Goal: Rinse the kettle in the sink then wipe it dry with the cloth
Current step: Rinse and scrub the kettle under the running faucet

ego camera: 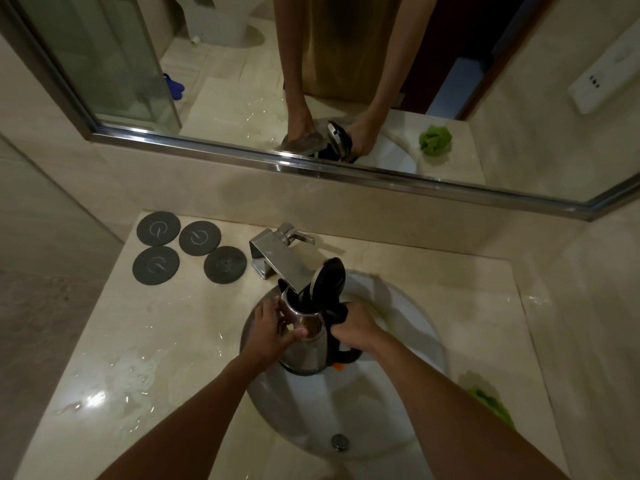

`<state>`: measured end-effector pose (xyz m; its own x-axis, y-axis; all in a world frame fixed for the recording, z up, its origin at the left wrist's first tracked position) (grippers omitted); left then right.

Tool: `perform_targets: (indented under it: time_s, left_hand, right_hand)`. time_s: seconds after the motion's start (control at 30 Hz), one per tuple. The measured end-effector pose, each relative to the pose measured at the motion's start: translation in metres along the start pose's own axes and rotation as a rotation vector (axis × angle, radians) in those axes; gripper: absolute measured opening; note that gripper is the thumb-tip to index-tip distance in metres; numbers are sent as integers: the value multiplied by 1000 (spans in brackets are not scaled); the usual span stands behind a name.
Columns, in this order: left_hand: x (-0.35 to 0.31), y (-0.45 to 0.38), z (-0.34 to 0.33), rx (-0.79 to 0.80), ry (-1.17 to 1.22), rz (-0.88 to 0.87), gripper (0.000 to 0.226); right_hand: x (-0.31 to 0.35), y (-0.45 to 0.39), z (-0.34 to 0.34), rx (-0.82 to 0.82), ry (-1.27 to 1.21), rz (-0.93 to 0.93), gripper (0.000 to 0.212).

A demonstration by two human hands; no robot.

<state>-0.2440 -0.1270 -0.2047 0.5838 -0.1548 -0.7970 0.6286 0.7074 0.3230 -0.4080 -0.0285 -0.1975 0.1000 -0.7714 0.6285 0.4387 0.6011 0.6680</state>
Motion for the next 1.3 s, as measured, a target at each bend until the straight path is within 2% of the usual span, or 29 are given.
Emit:
perform_targets:
  time_s: [0.07,0.17,0.33,0.7,0.9,1.0,1.13,1.3]
  left_hand:
    - [1,-1,0,5,-14,-8,81]
    - [-3,-4,2,9,-37,-17,80]
    - [-4,-5,3,22,-82,-27,70]
    - [4,-2,-1,58,-90,26,80]
    - [4,-3,-1,66,-30,62,74]
    - [5,-4,0,57,-25,67,76]
    - [3,-4,1,58,-17,66,77]
    - [5,-4,0,75,-17,85,72]
  right_hand:
    - [0,3,-1,-5,-19,-1,13]
    - [2,6,0,-15,-23,5,22]
    - [3,10,0,-6,-23,-10,18]
    - [4,16,0,-1,-5,-26,17]
    - [11,13,1,3,16,-46,7]
    - [14,10,2,9,30,-51,16]
    - [17,12,3,-1,37,-46,7]
    - [16,14,2,-2,40,-53,13]
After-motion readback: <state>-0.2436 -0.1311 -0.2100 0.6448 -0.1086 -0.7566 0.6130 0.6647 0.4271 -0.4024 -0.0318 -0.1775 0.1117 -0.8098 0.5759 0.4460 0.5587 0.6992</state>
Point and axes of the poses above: each hand's wrist, its own y-axis away from the middle knuckle, its own z-axis out of the back of the hand, x = y × z, the point moved 6 cm from there along -y, towards the middle knuckle, and after that the axes turned 10 degrees about -y, right-handed, at the moved point
